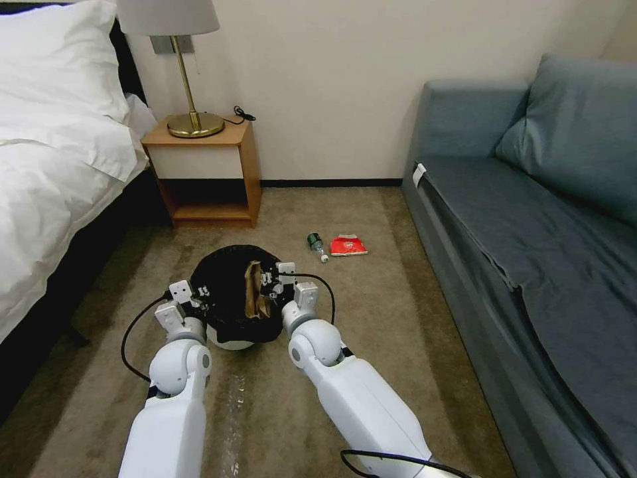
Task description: Pick up the trash bin, then pick up the garbage on the floor and place it into the trash bin.
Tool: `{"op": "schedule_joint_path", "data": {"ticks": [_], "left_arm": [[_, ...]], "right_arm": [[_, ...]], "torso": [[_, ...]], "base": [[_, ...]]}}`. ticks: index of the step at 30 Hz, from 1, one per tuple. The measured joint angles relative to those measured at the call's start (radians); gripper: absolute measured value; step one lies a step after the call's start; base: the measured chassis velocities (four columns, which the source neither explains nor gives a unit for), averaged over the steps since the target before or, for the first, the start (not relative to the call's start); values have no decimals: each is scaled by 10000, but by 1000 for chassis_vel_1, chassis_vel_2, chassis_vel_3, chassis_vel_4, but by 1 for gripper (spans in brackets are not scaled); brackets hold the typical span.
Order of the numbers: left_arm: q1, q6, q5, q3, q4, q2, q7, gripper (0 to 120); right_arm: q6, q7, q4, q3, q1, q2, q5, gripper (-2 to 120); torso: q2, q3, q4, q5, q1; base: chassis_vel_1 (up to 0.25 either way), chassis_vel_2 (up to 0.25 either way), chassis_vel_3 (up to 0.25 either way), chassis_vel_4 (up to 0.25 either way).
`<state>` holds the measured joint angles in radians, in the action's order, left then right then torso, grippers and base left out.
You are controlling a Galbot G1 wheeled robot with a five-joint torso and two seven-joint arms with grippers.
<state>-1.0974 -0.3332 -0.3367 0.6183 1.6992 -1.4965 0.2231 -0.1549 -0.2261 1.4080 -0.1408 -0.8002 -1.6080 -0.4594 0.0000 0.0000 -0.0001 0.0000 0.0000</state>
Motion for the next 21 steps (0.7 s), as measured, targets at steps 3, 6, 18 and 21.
{"op": "schedule_joint_path", "data": {"ticks": [3,6,18,21], "left_arm": [[-12,0,16,0,-11,-8,2,4],[1,0,13,20,-38,10,1,4],[207,-12,-131,91,-188,187,-100,4],[328,-33,-226,26,-281,303,-367,4]], "right_arm": [[-42,-2,161,-17,-79,0,6,45],[-59,-5,281,131,-67,-1,47,54],[447,99,467,1618,-3,-1,977,93],[993,527,378,2387,-419,38,1634,99]], "torso": [[0,0,1,0,0],[0,0,1,0,0],[0,0,1,1,0],[0,0,3,2,0]], "base": [[0,0,0,0],[0,0,0,0],[0,0,0,0],[0,0,0,0]]}}
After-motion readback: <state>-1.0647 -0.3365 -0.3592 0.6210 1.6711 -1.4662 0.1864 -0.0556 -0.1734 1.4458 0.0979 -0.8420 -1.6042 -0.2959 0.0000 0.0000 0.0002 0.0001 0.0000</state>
